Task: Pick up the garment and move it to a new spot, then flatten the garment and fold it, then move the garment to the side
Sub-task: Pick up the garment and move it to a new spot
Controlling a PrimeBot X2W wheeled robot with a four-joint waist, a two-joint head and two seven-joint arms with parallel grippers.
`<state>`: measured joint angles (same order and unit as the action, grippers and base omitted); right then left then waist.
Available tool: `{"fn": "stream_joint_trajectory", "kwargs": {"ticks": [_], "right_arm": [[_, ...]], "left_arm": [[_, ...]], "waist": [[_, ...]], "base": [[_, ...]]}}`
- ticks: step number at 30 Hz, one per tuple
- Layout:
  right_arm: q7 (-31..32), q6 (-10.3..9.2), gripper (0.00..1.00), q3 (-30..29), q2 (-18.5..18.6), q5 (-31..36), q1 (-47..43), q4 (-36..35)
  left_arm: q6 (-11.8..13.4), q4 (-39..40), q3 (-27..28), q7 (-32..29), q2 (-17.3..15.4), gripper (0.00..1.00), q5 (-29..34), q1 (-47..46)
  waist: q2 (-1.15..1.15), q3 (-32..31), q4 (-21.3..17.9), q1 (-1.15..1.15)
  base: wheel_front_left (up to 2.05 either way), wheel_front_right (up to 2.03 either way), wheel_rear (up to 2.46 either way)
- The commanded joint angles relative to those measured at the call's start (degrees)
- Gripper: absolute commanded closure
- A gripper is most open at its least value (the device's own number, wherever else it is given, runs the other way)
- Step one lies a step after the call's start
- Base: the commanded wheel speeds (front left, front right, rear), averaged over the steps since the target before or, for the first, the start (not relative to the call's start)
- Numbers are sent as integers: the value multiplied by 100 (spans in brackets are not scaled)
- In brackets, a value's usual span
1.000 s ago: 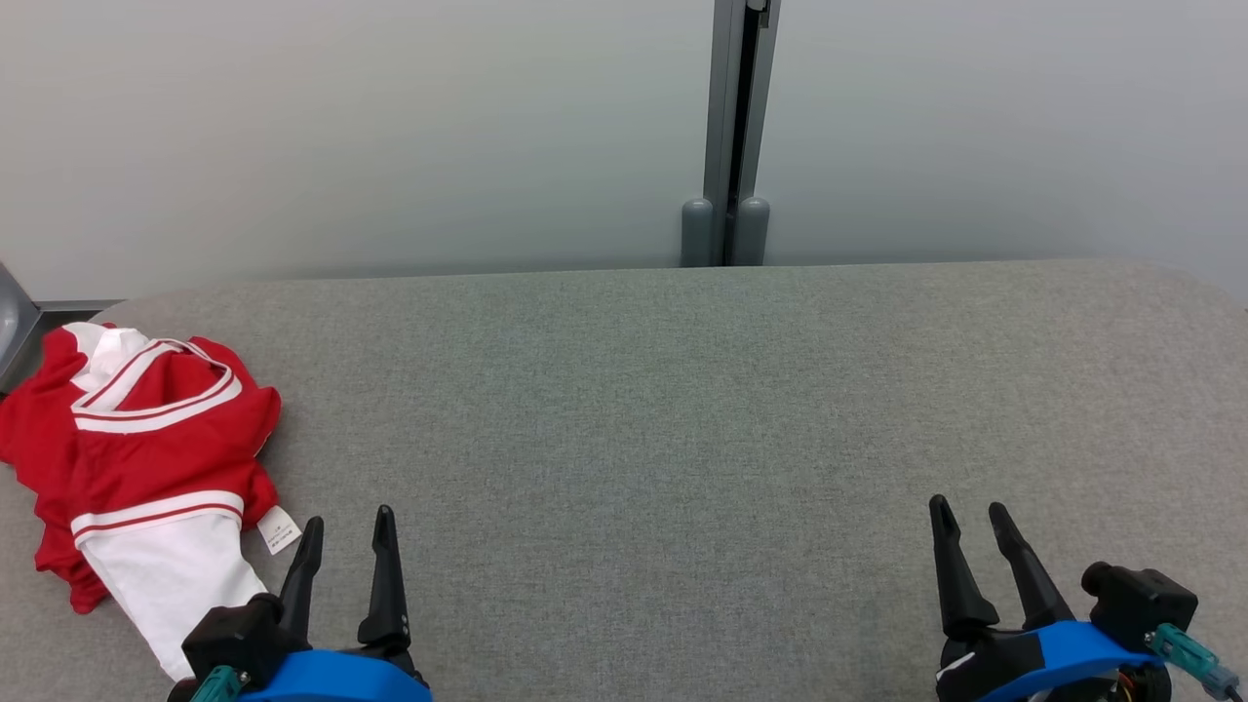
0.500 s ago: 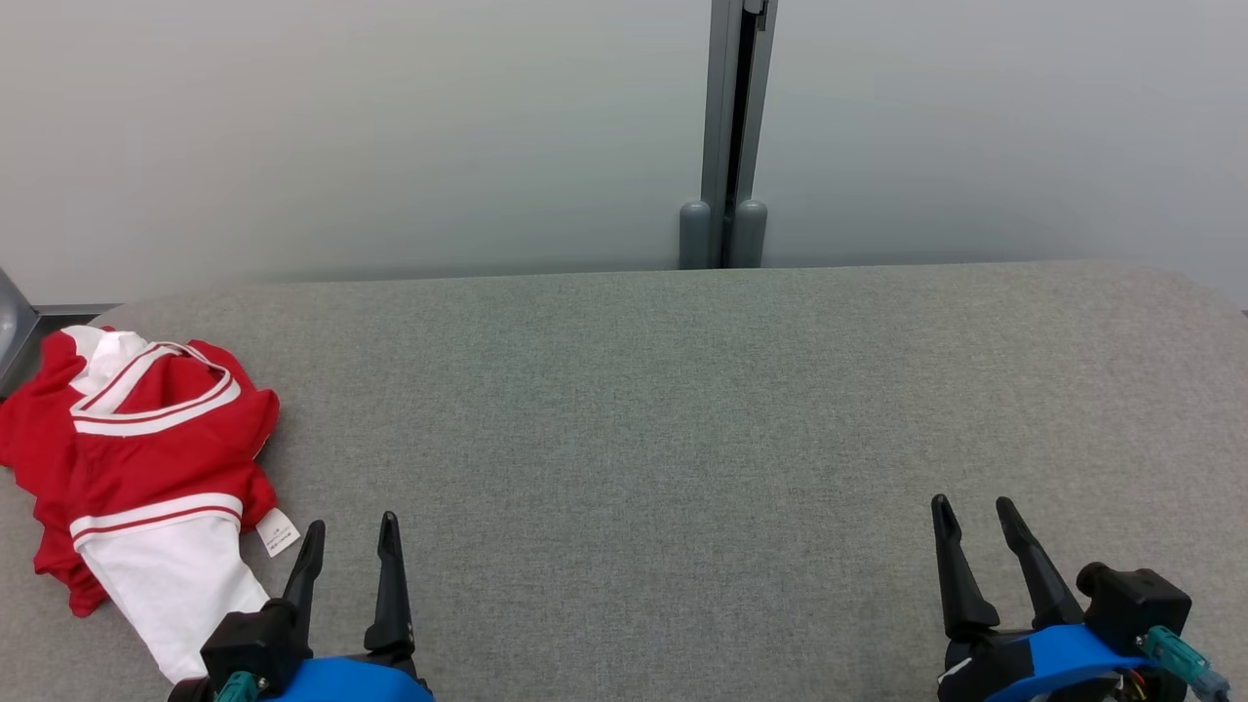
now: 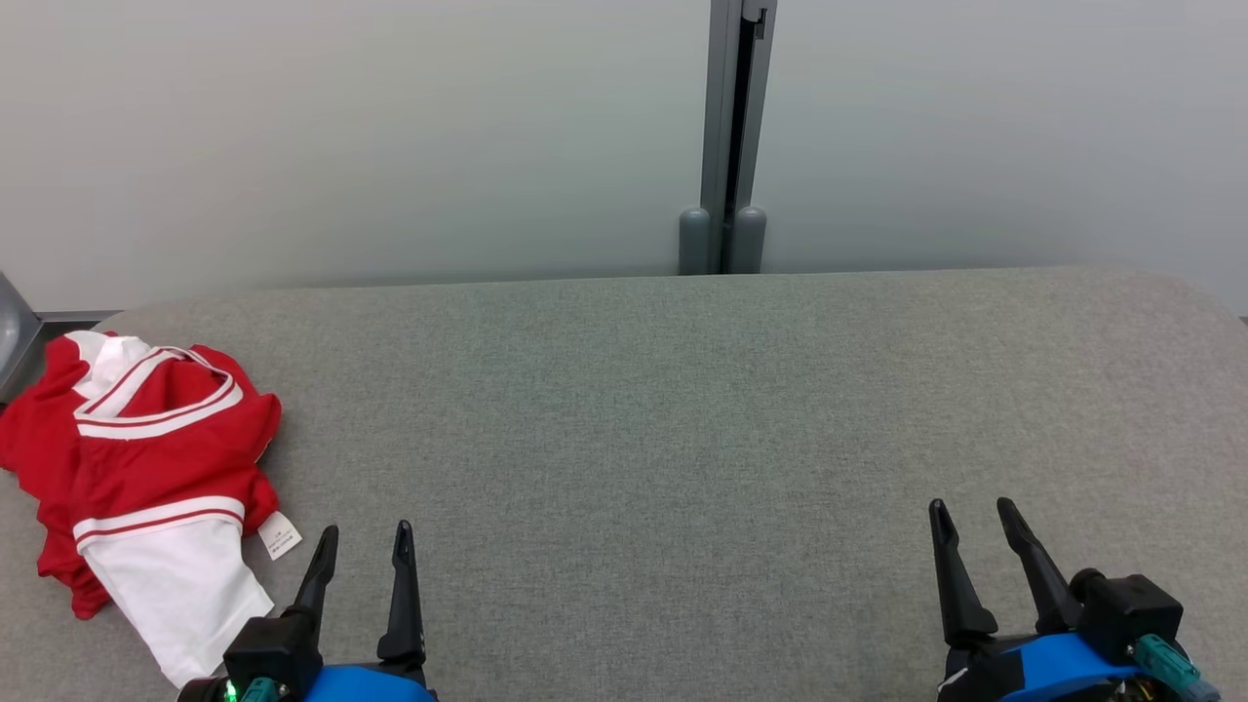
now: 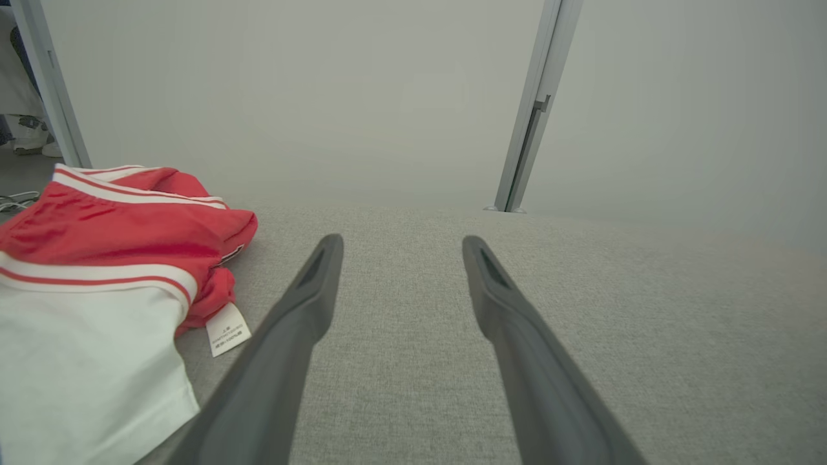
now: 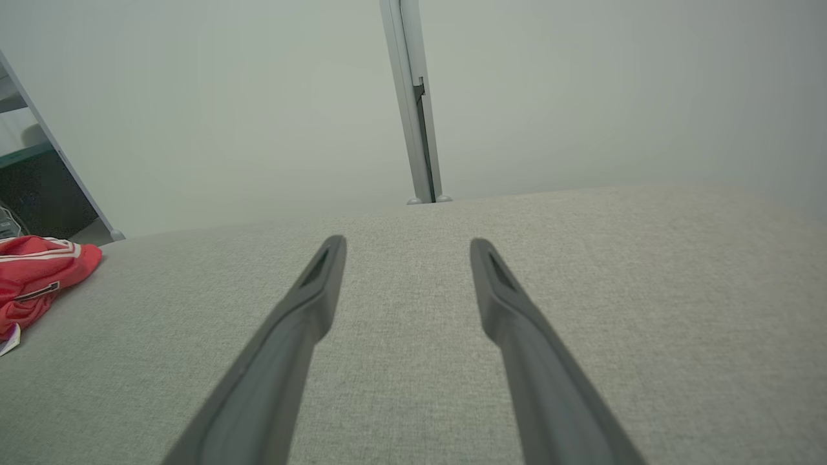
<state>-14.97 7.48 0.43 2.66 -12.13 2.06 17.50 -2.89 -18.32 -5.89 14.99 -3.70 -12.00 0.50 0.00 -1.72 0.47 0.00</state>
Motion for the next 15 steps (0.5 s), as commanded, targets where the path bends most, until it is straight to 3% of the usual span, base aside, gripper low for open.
{"fn": "stream_joint_trajectory", "kwargs": {"ticks": [1, 15], "right_arm": [[-34, 3, 0, -16, 40, 27, -77, -24], [-33, 3, 0, -48, 39, -34, -72, 72]], "left_arm": [[25, -13, 14, 30, -11, 0, 9, 14], [63, -81, -21, 30, -33, 0, -97, -46]], "waist": [[0, -4, 5, 0], [0, -7, 77, 0]], "base": [[0, 0, 0], [0, 0, 0]]}}
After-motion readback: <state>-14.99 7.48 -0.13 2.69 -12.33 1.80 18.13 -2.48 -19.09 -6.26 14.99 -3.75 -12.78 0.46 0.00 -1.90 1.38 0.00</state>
